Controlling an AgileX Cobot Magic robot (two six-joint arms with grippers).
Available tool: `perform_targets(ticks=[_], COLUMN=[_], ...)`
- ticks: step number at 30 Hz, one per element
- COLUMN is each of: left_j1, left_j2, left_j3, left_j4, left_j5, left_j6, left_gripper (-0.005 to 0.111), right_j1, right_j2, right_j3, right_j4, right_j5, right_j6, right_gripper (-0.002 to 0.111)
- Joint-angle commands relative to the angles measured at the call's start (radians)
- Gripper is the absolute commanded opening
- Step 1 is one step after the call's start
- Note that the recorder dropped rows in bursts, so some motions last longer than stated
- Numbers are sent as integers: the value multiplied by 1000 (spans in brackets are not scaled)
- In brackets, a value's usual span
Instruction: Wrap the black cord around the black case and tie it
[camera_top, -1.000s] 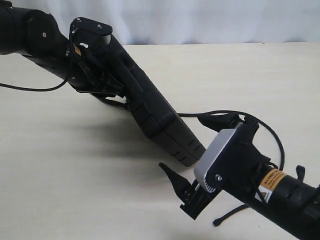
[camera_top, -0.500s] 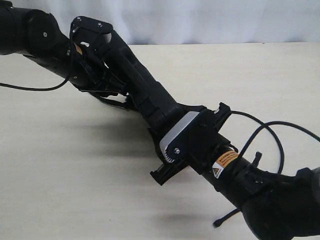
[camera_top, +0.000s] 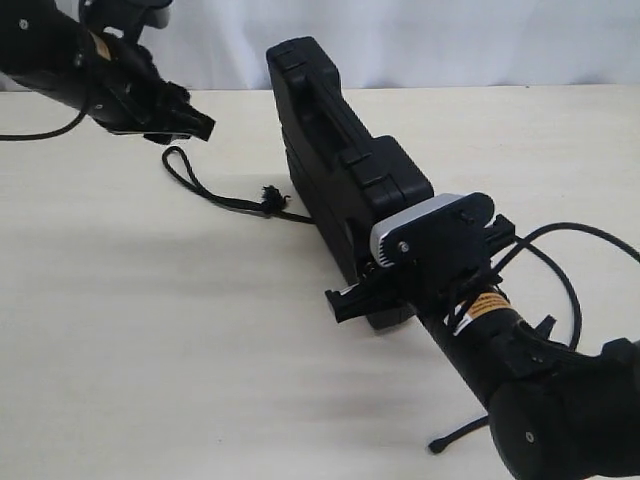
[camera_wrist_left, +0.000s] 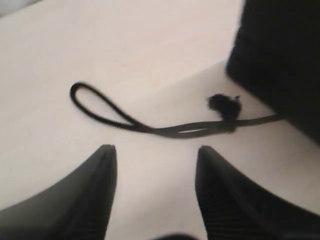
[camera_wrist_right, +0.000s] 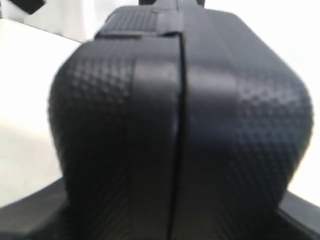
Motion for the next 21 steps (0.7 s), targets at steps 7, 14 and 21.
perform_targets(ticks=[7, 14, 21], left_j1=[56, 56, -16], left_j2=[245, 267, 278], left_j3=[4, 2, 2], left_j4=[-218, -397, -648], left_j5=[-130, -184, -207], left_j6=[-231, -244, -254], left_gripper=[47, 47, 47], right_j1=[-2, -2, -2], right_j2=[-16, -16, -16], right_j3=[3, 3, 3], right_j4=[77, 77, 73], right_j5=[-36, -29, -24], right_j6=[-36, -45, -45], right_gripper=[5, 5, 5])
